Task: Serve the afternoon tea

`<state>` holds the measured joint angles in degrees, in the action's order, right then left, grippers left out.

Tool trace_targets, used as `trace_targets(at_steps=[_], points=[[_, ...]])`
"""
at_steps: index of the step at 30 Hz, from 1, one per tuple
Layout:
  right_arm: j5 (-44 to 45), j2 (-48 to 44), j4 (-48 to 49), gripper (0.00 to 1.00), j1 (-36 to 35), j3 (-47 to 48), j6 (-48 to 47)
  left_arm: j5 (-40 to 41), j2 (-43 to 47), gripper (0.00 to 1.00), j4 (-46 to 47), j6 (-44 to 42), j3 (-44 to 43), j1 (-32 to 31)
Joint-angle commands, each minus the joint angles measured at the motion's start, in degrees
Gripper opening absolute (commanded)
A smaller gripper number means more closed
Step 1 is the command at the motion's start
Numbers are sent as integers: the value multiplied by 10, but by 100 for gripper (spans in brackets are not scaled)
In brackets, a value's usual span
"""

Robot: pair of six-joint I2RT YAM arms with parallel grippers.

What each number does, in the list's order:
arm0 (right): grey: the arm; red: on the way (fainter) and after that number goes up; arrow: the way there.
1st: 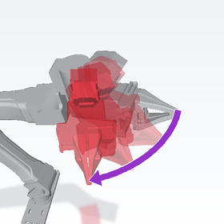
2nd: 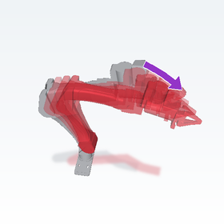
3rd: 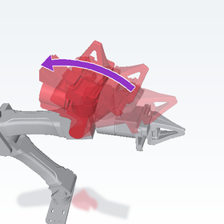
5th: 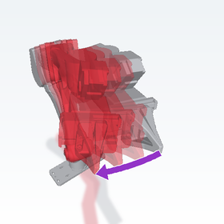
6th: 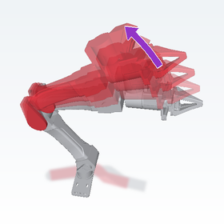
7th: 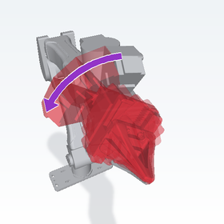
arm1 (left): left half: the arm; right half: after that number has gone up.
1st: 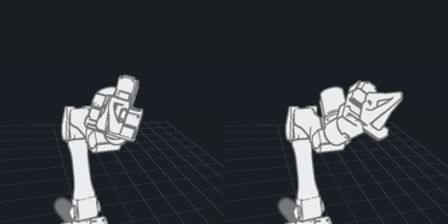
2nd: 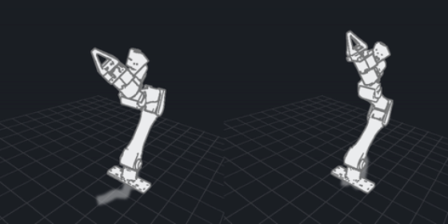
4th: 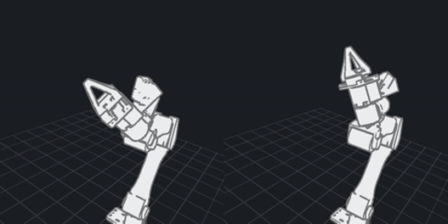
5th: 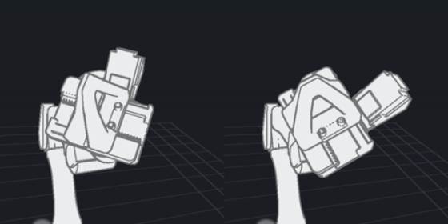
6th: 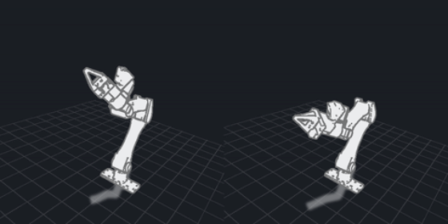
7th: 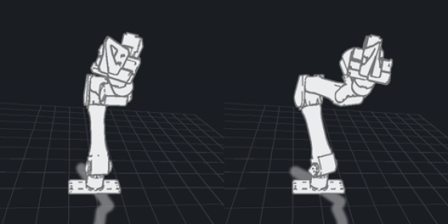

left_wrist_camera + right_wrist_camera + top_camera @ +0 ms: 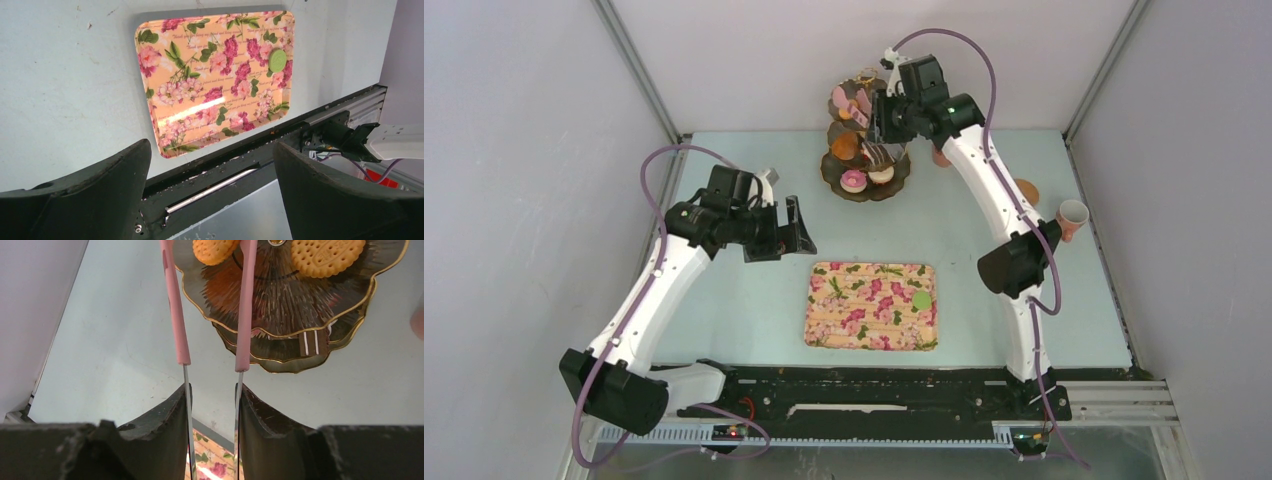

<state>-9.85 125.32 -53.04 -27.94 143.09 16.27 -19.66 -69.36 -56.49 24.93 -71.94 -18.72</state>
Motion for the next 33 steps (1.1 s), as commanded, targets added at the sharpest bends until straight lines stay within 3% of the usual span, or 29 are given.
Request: trace_targets(at_steps=[1, 15, 19, 26, 33], points=[[23, -60, 0, 39, -4, 32, -12, -3, 9, 98, 11, -6, -21, 3], [48, -188, -90, 36, -46, -47, -50, -5, 37, 98, 17, 10, -19, 3], [64, -264, -155, 36, -95, -130, -82, -7, 51, 98, 21, 21, -14, 3], [165, -421, -241, 36, -240, -391, -40, -13, 93, 98, 22, 49, 9, 3], [182, -448, -320, 36, -267, -541, 38, -32, 165, 98, 48, 110, 79, 2]])
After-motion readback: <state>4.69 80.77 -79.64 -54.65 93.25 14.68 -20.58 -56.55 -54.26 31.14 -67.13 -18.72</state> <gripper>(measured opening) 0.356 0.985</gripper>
